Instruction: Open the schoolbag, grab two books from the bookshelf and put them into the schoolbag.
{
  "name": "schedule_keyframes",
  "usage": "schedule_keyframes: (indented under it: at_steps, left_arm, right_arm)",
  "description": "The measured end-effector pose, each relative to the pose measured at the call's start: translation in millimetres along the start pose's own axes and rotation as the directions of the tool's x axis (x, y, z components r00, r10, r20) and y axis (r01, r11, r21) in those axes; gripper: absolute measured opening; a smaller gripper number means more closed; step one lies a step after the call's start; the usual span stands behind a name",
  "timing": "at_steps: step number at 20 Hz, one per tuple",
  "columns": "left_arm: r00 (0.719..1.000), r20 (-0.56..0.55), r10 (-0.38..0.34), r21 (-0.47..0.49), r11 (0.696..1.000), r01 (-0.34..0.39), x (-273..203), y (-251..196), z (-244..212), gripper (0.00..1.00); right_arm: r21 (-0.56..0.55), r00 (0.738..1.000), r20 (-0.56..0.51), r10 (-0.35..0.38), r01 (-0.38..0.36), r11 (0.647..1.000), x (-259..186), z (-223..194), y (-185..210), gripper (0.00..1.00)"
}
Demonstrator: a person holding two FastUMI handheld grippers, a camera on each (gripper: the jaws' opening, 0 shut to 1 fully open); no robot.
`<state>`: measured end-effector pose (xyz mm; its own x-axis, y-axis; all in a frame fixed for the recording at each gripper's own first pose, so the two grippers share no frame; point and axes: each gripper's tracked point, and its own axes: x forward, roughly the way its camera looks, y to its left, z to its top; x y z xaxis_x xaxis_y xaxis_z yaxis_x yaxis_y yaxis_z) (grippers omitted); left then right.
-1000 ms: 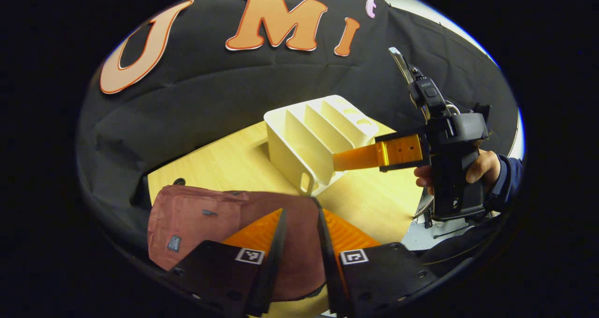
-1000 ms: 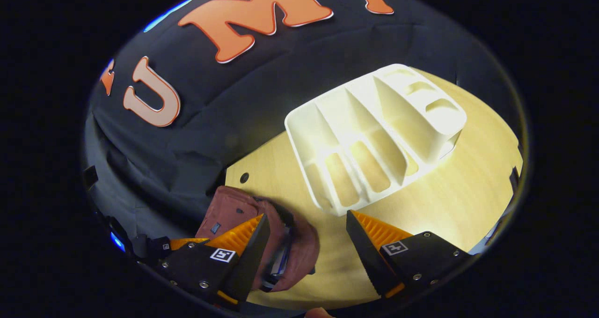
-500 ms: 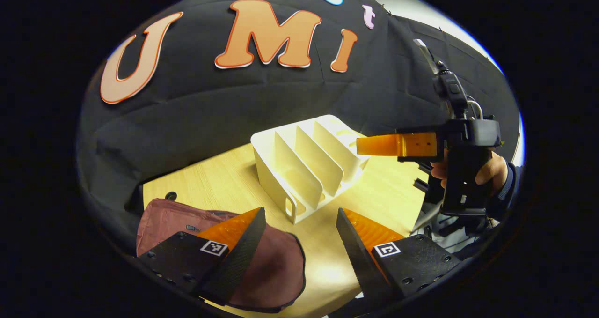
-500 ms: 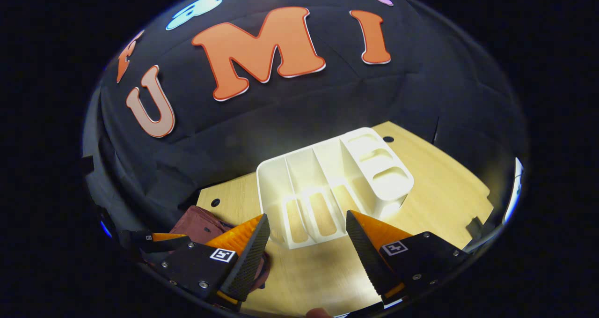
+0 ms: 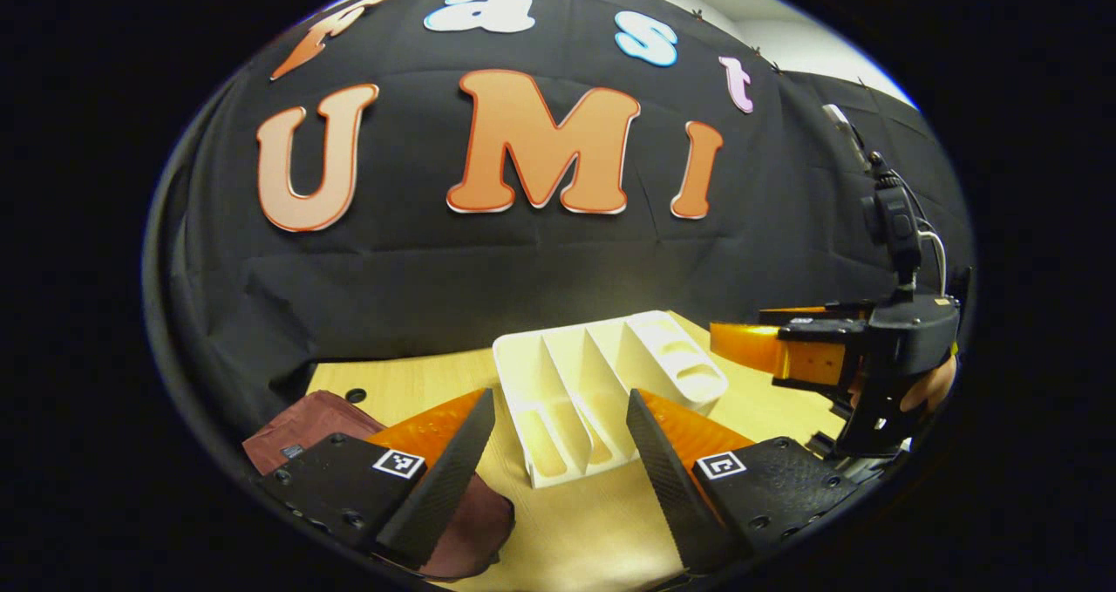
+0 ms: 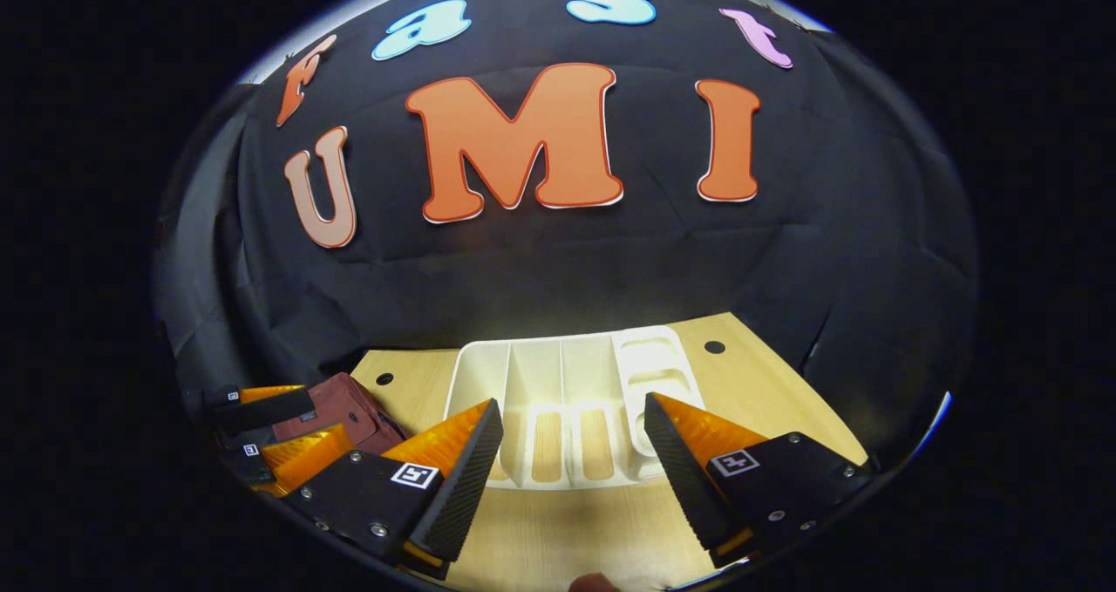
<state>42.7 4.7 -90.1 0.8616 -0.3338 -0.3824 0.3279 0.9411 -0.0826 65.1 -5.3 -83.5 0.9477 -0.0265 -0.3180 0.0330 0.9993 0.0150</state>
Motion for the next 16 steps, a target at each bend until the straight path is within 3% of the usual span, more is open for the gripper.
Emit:
schedule_keyframes:
  at_steps: [3, 6, 13, 16]
  left_arm:
    - [0.993, 0.074, 0.087, -0.002, 0.996, -0.087, -7.1, -12.4, 16.4, 0.97]
    - [0.984, 0.123, 0.127, -0.026, 0.992, -0.125, -12.6, -26.8, 28.0, 0.97]
    - [0.965, 0.195, 0.173, -0.098, 0.983, -0.156, -11.8, -36.1, 37.4, 0.97]
    - [0.957, 0.235, 0.171, -0.083, 0.984, -0.156, -15.9, -38.3, 39.6, 0.97]
  right_arm:
    - [-0.018, 0.999, 0.042, 0.016, -0.016, 1.000, -9.6, 9.0, -11.3, 0.97]
    - [-0.031, 0.998, 0.058, 0.033, -0.031, 0.999, -15.6, 10.3, -15.6, 0.97]
    - [-0.053, 0.996, 0.086, 0.032, -0.028, 0.998, -31.1, 5.7, -21.6, 0.97]
    - [-0.045, 0.996, 0.087, 0.024, -0.020, 0.999, -32.2, 3.3, -22.0, 0.97]
